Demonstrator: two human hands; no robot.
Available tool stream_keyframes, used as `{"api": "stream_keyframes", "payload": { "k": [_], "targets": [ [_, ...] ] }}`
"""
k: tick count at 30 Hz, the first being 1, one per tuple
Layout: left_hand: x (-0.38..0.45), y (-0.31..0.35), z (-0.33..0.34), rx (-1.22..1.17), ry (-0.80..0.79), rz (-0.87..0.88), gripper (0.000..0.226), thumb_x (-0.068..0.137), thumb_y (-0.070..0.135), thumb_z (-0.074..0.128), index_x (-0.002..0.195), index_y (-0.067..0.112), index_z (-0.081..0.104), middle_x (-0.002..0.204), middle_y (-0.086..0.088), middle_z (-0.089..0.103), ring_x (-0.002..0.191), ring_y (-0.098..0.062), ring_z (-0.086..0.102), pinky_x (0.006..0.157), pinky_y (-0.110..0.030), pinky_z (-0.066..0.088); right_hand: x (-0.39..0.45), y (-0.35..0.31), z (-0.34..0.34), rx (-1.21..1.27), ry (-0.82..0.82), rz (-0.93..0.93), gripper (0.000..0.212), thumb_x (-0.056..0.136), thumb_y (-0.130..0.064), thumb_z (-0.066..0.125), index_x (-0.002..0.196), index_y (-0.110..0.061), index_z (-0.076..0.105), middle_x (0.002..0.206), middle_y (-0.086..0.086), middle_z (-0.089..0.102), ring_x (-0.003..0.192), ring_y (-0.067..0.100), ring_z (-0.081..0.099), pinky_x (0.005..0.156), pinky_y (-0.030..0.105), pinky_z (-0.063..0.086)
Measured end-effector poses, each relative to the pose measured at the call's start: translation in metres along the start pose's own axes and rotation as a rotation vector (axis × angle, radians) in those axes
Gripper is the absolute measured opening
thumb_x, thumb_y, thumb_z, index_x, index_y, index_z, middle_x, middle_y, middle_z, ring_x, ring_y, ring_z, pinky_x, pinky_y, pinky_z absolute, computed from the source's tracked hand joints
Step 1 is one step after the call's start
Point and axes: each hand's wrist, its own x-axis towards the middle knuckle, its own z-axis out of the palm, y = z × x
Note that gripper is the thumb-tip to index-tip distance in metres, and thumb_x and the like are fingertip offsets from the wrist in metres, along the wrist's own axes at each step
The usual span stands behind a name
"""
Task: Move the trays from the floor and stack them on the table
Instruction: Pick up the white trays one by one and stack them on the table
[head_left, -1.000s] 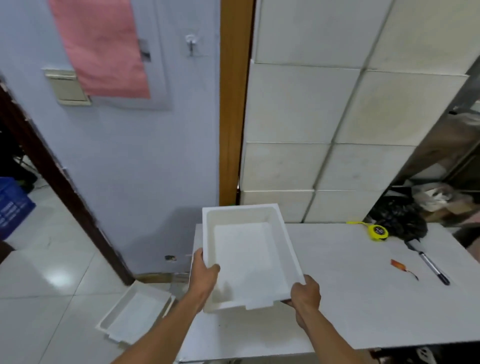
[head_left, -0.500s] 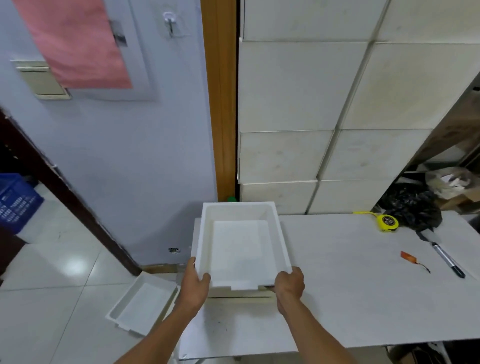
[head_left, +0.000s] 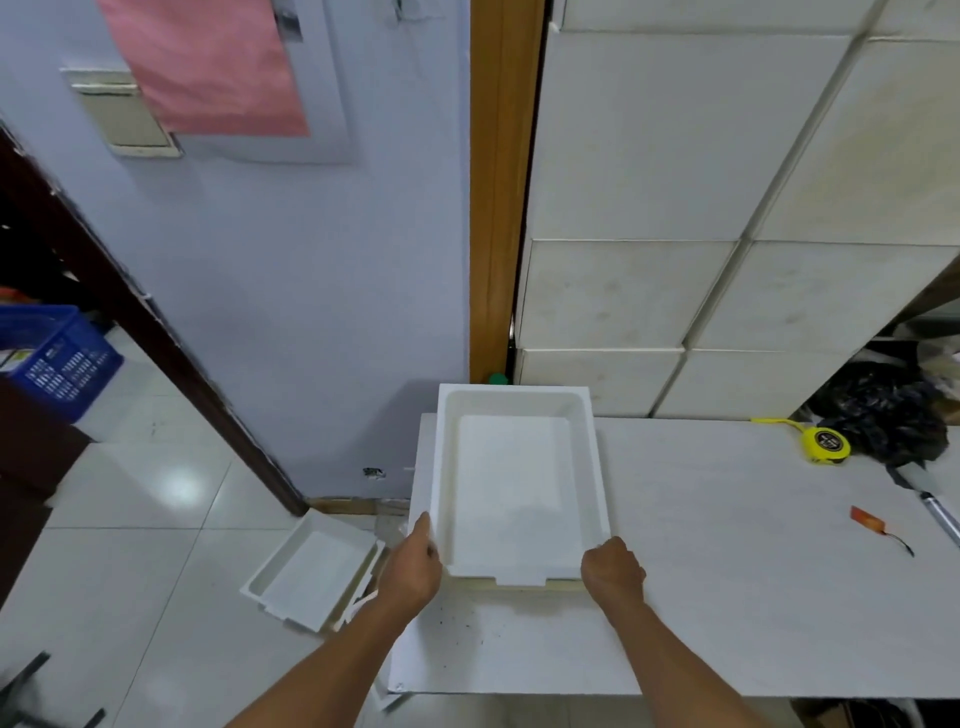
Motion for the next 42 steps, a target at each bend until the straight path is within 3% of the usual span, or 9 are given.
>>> {"api": "stream_keyframes", "payload": {
  "k": [3,9,13,17,21,26,32,35,42],
  "targets": [
    [0.004,-0.001,-0.006,-0.005,0.047,0.027,0.041,0.1,0.015,0.035,0.141,0.016,0.039,0.101,-0.004,0.064,0.089,-0.02,0.062,0.085,-0.037,0.054,0.001,0.0,0.0,-0.088,0.021,-0.02,0.038,0.091,-0.014,0.04,0.127,-0.002,0.047,0.13,0.019,0.052,0.121,0.037,0.047,0.101,0.044,0.042],
    [0.015,-0.008,-0.014,0.172,0.042,0.16,0.064,0.098,0.017,0.038,0.153,0.025,0.007,0.082,-0.009,0.064,0.068,-0.02,0.06,0.062,-0.034,0.05,-0.002,-0.02,0.009,-0.244,0.079,-0.134,0.074,0.091,-0.013,0.045,0.152,-0.009,0.003,0.15,0.015,0.03,0.134,0.035,0.033,0.103,0.048,0.038],
    [0.027,-0.018,-0.023,0.127,-0.017,0.153,0.058,0.098,0.03,0.039,0.152,0.027,0.017,0.105,-0.008,0.07,0.093,-0.024,0.066,0.081,-0.04,0.055,-0.01,-0.04,0.017,-0.366,0.238,-0.074,0.071,0.085,-0.015,0.054,0.147,-0.007,0.02,0.154,0.019,0.018,0.136,0.039,0.026,0.106,0.049,0.034],
    [0.045,-0.046,-0.044,0.018,-0.049,0.07,0.047,0.097,0.037,0.037,0.142,0.022,0.041,0.13,-0.01,0.062,0.117,-0.028,0.059,0.099,-0.041,0.047,-0.032,-0.088,0.049,-0.276,0.444,-0.373,0.056,0.08,-0.005,0.058,0.134,-0.004,0.044,0.144,0.022,0.035,0.128,0.039,0.038,0.099,0.049,0.04],
    [0.062,-0.098,-0.082,-0.035,0.015,-0.107,0.037,0.095,0.032,0.041,0.127,0.018,0.052,0.121,-0.013,0.065,0.108,-0.032,0.061,0.092,-0.037,0.049,-0.068,-0.158,0.105,0.01,0.346,-0.65,0.039,0.084,0.003,0.053,0.121,-0.007,0.058,0.132,0.01,0.045,0.119,0.028,0.05,0.1,0.039,0.047],
    [0.084,-0.195,-0.128,0.006,0.006,-0.328,0.029,0.092,0.03,0.045,0.11,0.014,0.061,0.114,-0.013,0.067,0.104,-0.031,0.062,0.086,-0.033,0.048,-0.111,-0.219,0.209,0.036,0.137,-0.867,0.032,0.085,0.004,0.047,0.111,-0.009,0.061,0.117,0.004,0.049,0.105,0.019,0.05,0.085,0.027,0.048],
    [0.132,-0.33,-0.129,-0.004,-0.029,-0.511,0.032,0.093,0.027,0.047,0.112,0.005,0.061,0.119,-0.019,0.064,0.109,-0.034,0.06,0.091,-0.034,0.047,-0.091,-0.208,0.376,-0.058,-0.282,-0.487,0.024,0.086,-0.006,0.044,0.098,-0.01,0.064,0.11,0.01,0.06,0.104,0.027,0.058,0.089,0.038,0.051],
    [0.16,-0.397,-0.111,0.012,-0.038,-0.567,0.03,0.093,0.028,0.046,0.11,0.01,0.062,0.117,-0.016,0.066,0.105,-0.033,0.061,0.09,-0.035,0.049,-0.067,-0.174,0.453,-0.151,-0.49,-0.284,0.028,0.088,-0.01,0.039,0.095,-0.003,0.065,0.106,0.016,0.067,0.101,0.032,0.062,0.081,0.031,0.05],
    [0.235,-0.521,-0.029,-0.112,0.002,-0.638,0.026,0.089,0.021,0.048,0.103,0.007,0.065,0.113,-0.015,0.068,0.105,-0.036,0.063,0.092,-0.039,0.051,-0.01,-0.088,0.596,-0.224,-0.712,-0.007,0.015,0.088,-0.017,0.041,0.088,-0.015,0.056,0.091,0.009,0.059,0.084,0.021,0.054,0.087,0.038,0.052]
  ]
}}
